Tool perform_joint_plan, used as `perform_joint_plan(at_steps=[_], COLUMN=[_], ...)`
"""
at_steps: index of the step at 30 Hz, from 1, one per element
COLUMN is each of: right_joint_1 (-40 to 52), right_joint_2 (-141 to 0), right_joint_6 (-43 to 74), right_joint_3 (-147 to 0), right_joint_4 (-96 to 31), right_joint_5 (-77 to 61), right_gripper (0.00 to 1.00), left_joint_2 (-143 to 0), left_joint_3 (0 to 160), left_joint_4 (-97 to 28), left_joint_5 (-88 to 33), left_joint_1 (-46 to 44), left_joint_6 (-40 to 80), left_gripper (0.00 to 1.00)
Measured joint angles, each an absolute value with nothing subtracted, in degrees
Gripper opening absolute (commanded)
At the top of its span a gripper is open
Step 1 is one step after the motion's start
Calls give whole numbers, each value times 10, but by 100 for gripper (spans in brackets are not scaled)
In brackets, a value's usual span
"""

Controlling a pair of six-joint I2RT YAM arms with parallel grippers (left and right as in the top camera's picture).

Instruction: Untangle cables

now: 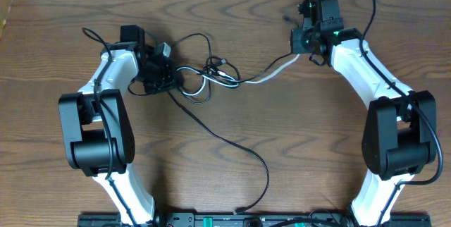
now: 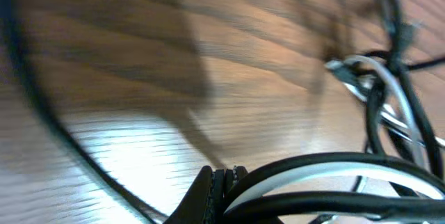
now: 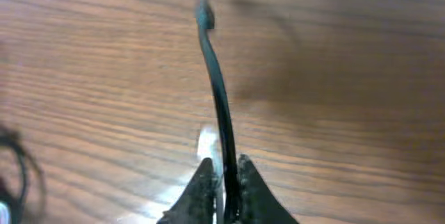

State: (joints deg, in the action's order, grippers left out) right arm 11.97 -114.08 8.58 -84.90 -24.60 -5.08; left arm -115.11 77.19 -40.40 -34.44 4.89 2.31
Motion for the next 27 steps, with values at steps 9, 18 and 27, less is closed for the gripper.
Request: perform_joint_plan(at_steps=[9, 18, 27], right_joint_1=[120, 121, 153], right_joint_2=[-1141, -1140, -1134], right_joint_6=[83, 132, 249], right_joint_3=[-849, -850, -853], right_joint_4=[-248, -218, -357], right_joint_5=[-108, -304, -360], right_gripper=[57, 60, 99], left_joint_2=[-1151, -1151, -1151], left_joint_3=[772, 772, 772], left_joint_4=[-403, -400, -399], left_joint_5=[-385, -389, -391], left_joint_1=[49, 49, 49], left_joint_6=[-1, -3, -3], left_gripper=[7, 7, 7])
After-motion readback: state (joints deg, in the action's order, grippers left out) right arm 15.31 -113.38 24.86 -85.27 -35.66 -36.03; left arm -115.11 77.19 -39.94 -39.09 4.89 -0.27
